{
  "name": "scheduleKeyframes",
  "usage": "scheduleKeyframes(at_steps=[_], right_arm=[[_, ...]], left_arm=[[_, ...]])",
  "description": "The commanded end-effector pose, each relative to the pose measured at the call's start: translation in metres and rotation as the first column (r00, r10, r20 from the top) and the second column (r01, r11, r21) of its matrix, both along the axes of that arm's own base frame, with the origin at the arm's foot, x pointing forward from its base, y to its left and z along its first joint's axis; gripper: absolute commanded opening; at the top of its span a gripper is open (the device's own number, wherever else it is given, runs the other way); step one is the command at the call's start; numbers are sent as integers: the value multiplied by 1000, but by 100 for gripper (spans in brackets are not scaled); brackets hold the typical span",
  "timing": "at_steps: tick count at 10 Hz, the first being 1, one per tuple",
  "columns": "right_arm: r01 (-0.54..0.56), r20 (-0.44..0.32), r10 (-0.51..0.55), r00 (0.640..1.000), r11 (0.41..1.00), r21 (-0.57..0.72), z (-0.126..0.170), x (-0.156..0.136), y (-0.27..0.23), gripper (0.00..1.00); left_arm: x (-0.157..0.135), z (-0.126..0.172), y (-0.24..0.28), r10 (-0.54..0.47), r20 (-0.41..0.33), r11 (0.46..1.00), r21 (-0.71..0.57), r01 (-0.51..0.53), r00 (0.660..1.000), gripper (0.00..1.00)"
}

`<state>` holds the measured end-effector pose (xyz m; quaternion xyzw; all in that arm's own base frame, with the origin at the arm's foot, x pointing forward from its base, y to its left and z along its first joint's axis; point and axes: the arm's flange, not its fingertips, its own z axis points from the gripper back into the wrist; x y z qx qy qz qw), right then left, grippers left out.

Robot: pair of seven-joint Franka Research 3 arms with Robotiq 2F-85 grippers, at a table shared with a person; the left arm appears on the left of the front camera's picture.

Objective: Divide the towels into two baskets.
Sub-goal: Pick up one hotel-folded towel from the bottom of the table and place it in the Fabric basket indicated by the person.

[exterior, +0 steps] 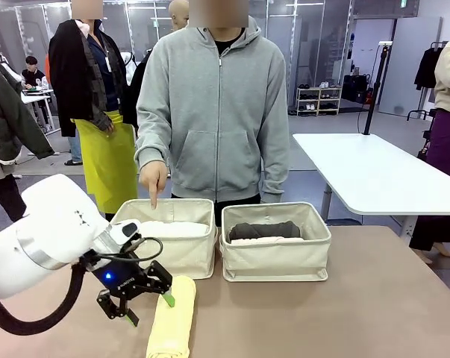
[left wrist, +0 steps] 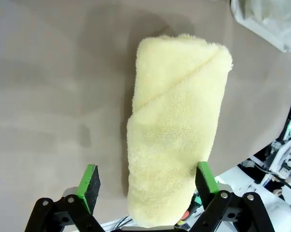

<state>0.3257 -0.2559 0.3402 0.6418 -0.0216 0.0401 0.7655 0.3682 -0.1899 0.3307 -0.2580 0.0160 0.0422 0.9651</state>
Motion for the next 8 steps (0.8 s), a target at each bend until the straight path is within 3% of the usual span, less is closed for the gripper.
scheduleKeyframes(at_steps=[1, 8], right_arm=[[2, 1, -2, 1000, 1000, -11, 2, -2, 2, 100], [2, 1, -2, 1000, 1000, -11, 2, -2, 2, 100]], left_arm=[[-6, -12, -11, -33, 45, 999, -20, 34, 998, 100], [-6, -31, -61, -179, 112, 982, -34, 184, 978, 100]])
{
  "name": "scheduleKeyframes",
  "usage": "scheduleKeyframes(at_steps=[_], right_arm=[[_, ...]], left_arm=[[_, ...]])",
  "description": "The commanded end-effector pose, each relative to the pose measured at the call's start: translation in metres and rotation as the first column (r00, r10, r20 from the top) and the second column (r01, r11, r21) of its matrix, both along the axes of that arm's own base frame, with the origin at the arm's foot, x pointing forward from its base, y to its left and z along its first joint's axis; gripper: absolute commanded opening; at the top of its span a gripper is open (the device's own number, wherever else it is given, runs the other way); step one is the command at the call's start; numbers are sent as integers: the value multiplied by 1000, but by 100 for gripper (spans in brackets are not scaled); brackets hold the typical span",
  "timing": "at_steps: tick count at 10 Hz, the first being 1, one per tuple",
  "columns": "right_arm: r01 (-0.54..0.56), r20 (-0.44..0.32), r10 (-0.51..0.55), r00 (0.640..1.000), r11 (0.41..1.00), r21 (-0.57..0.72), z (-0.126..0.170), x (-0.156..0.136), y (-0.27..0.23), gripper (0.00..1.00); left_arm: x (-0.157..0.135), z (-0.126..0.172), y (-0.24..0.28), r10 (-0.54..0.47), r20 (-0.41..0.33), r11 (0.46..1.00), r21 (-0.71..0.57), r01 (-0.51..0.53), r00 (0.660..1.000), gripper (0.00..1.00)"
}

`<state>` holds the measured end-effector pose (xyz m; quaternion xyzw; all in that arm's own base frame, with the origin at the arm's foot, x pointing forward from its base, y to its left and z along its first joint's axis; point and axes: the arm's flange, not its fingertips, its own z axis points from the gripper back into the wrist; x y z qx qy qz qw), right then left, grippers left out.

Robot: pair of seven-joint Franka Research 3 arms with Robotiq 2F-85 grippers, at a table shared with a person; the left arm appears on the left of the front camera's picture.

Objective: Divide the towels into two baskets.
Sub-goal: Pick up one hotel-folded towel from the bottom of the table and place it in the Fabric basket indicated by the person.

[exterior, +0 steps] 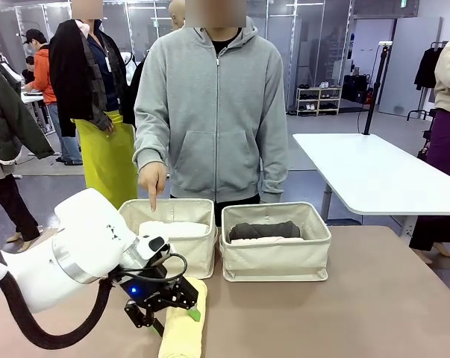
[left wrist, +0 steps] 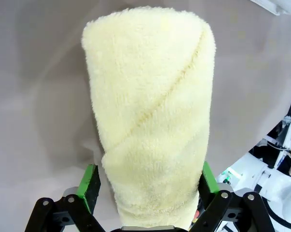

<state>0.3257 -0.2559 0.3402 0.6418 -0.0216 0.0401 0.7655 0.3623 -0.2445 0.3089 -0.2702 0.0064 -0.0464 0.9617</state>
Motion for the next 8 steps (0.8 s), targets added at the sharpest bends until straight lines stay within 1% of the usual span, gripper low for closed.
scheduleKeyframes(at_steps=[1, 2, 3, 4, 5, 6, 7, 8], right_arm=[[2, 1, -2, 1000, 1000, -11, 2, -2, 2, 100], [2, 1, -2, 1000, 1000, -11, 2, -2, 2, 100], [2, 1, -2, 1000, 1000, -11, 2, -2, 2, 100], [2, 1, -2, 1000, 1000, -11, 2, -2, 2, 100], [2, 1, -2, 1000, 1000, -11, 2, -2, 2, 100], [2, 1, -2, 1000, 1000, -11, 2, -2, 2, 100], [2, 1, -2, 1000, 1000, -11, 2, -2, 2, 100], [2, 1, -2, 1000, 1000, -11, 2, -2, 2, 100]], left_arm=[[-1, -9, -9, -24, 45, 999, -23, 25, 999, 100], [-1, -9, -11, -33, 48, 999, -22, 34, 998, 93], [-2, -9, -13, -40, 47, 999, -22, 41, 998, 81], [-3, -9, -17, -54, 47, 998, -16, 55, 997, 74], [-5, -7, -19, -63, 57, 998, -20, 64, 996, 62], [-6, -6, -21, -66, 66, 997, -21, 68, 996, 55], [-9, -2, -23, -69, 76, 997, -23, 71, 995, 43], [-11, 2, -24, -71, 83, 997, -21, 73, 994, 36]])
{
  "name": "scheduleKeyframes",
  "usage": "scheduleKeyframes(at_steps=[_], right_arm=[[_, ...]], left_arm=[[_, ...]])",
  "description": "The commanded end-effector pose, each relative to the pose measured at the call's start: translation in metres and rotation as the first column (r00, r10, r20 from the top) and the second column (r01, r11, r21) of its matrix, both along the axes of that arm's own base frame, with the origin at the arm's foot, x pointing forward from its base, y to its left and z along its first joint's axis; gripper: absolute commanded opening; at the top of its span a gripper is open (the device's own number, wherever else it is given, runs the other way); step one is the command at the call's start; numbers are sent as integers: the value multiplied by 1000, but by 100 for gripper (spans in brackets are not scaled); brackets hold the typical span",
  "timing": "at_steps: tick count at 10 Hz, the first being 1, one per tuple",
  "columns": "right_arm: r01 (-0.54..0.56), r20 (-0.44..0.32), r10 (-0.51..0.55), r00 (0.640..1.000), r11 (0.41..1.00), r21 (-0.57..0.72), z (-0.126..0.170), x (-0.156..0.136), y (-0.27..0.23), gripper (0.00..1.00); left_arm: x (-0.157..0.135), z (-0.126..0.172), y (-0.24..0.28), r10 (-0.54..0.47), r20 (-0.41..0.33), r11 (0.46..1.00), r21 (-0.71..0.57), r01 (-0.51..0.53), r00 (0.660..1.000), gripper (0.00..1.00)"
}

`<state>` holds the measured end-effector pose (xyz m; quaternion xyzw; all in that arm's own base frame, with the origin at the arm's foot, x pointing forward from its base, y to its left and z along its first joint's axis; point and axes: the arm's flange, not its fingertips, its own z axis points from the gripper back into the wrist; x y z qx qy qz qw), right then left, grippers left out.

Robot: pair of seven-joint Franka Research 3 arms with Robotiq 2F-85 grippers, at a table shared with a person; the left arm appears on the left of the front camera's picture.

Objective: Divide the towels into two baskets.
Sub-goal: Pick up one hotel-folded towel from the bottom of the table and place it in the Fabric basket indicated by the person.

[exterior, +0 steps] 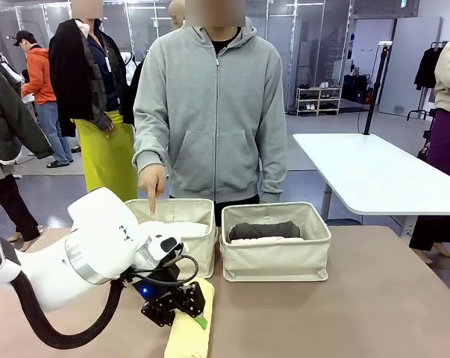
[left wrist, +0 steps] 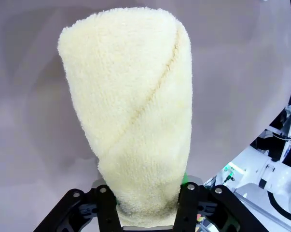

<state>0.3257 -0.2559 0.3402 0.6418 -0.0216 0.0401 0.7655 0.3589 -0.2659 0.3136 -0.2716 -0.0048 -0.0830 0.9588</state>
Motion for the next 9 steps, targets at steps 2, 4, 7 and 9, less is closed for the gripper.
scheduleKeyframes(at_steps=[2, 4, 7, 9], right_arm=[[2, 1, -2, 1000, 1000, -11, 2, -2, 2, 100], [2, 1, -2, 1000, 1000, -11, 2, -2, 2, 100], [2, 1, -2, 1000, 1000, -11, 2, -2, 2, 100], [2, 1, -2, 1000, 1000, -11, 2, -2, 2, 100]], left_arm=[[-17, 11, -4, -9, 61, 1000, -12, 9, 998, 18], [-33, 47, 4, -98, 113, 994, 55, 92, 989, 18], [-53, 97, 15, -316, 213, 920, 309, 243, 924, 18], [-71, 121, 23, -565, 220, 796, 398, 456, 795, 18]])
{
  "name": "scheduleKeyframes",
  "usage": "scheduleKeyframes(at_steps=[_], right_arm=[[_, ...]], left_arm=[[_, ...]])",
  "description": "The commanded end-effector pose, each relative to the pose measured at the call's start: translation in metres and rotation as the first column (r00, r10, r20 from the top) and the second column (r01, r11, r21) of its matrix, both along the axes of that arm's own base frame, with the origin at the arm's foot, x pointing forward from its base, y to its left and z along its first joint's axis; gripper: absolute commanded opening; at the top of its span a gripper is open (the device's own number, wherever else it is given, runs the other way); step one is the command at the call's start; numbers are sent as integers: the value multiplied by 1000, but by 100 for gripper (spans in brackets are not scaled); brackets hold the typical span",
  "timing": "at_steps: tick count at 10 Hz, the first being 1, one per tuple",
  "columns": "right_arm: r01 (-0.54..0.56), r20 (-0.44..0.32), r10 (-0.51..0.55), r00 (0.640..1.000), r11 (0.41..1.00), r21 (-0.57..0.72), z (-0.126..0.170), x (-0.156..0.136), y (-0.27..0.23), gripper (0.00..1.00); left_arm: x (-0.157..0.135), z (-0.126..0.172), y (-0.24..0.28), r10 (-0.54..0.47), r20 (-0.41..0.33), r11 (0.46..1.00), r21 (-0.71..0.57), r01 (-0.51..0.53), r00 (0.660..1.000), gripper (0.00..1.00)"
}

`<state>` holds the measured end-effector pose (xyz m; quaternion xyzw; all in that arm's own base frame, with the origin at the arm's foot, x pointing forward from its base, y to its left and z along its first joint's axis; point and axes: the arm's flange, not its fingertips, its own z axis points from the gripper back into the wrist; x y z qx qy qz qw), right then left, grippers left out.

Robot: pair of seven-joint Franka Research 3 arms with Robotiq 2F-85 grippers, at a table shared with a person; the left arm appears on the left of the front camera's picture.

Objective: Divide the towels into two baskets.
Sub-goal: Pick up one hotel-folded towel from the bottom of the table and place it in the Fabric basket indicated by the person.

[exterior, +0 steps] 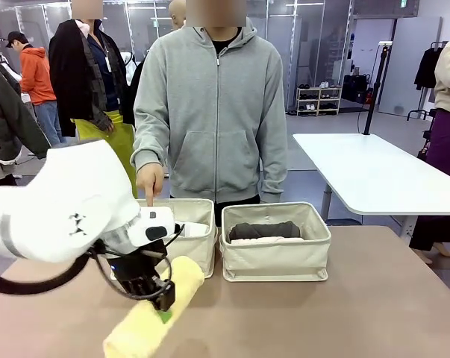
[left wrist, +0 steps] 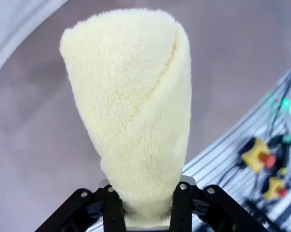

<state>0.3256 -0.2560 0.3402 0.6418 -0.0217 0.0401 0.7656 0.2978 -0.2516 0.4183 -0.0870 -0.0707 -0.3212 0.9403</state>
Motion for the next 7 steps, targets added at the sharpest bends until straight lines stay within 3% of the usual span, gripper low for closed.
scheduleKeyframes(at_steps=[1, 3, 4, 6, 7], right_arm=[[2, 1, -2, 1000, 1000, -11, 2, -2, 2, 100], [2, 1, -2, 1000, 1000, -11, 2, -2, 2, 100], [2, 1, -2, 1000, 1000, -11, 2, -2, 2, 100], [2, 1, -2, 1000, 1000, -11, 2, -2, 2, 100], [2, 1, -2, 1000, 1000, -11, 2, -2, 2, 100]], left_arm=[[-17, 21, 11, -201, 61, 979, 48, 198, 978, 18], [-26, 17, 14, -230, 52, 973, -22, 231, 972, 18], [-17, 23, 3, -181, 51, 982, 58, 178, 982, 18], [-17, 23, 3, -181, 51, 982, 58, 178, 982, 18], [-18, 25, 3, -212, 50, 977, 42, 210, 976, 37]])
